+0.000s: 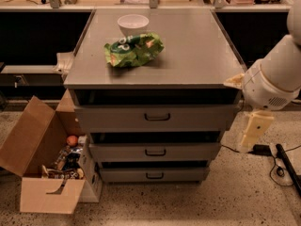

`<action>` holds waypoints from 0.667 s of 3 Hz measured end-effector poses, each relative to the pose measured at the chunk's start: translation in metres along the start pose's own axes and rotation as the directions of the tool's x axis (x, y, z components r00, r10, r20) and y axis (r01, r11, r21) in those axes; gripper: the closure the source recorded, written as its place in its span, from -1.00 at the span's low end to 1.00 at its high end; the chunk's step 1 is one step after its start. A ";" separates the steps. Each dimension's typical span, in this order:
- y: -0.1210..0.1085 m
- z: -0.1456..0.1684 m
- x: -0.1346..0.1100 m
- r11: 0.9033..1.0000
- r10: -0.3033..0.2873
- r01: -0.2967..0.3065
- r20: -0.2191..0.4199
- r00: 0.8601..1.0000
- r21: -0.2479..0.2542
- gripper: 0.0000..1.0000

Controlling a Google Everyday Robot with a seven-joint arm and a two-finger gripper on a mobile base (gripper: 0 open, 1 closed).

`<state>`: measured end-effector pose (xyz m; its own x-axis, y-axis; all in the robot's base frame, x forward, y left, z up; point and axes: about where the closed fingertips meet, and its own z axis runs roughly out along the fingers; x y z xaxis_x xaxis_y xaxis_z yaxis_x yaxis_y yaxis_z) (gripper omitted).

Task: Open top drawer

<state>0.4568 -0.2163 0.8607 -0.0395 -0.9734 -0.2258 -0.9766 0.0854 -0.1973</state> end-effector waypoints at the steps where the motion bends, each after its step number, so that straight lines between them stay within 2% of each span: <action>1: 0.008 0.052 0.000 0.996 -0.070 0.072 0.038 0.997 -0.044 -1.00; 2: 0.013 0.103 -0.010 0.985 -0.132 0.139 0.069 0.989 -0.100 -1.00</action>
Offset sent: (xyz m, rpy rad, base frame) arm 0.0167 0.0533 -0.1475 0.0517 0.1087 0.2525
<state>0.4660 -0.1839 0.7621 0.1046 -0.9591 -0.2630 -0.9888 -0.0720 -0.1307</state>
